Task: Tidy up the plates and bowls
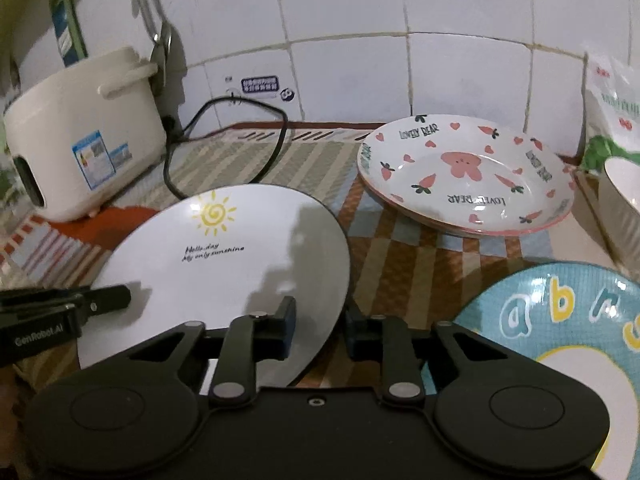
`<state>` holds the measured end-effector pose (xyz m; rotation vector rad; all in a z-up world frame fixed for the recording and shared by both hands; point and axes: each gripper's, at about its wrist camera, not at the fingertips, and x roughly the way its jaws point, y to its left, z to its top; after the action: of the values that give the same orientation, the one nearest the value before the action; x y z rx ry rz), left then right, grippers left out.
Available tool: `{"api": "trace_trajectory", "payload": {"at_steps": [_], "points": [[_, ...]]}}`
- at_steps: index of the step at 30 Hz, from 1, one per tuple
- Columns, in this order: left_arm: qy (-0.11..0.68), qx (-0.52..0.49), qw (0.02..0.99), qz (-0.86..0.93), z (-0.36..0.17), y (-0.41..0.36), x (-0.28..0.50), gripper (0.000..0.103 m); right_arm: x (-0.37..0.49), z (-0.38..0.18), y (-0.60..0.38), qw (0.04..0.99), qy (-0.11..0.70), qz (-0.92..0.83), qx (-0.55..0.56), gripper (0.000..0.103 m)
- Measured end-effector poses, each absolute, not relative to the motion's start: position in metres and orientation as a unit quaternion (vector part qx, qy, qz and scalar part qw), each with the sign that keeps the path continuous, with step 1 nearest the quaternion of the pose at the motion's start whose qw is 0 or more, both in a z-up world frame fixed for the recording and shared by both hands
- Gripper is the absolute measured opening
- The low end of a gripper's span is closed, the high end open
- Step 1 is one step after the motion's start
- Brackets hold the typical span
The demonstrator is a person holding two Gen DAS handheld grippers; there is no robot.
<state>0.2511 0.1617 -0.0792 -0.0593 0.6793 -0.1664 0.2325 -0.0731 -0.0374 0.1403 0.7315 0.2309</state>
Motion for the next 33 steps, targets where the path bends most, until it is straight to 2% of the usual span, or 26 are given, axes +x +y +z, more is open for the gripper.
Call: {"api": "trace_trajectory", "payload": {"at_steps": [19, 33], "points": [[0.323, -0.006, 0.944, -0.064, -0.070, 0.182, 0.226, 0.019, 0.207, -0.028, -0.051, 0.924, 0.353, 0.136, 0.065, 0.023], [0.325, 0.009, 0.941, -0.097, -0.062, 0.154, 0.199, 0.019, 0.179, -0.023, -0.080, 0.928, 0.350, 0.119, 0.049, 0.024]]}}
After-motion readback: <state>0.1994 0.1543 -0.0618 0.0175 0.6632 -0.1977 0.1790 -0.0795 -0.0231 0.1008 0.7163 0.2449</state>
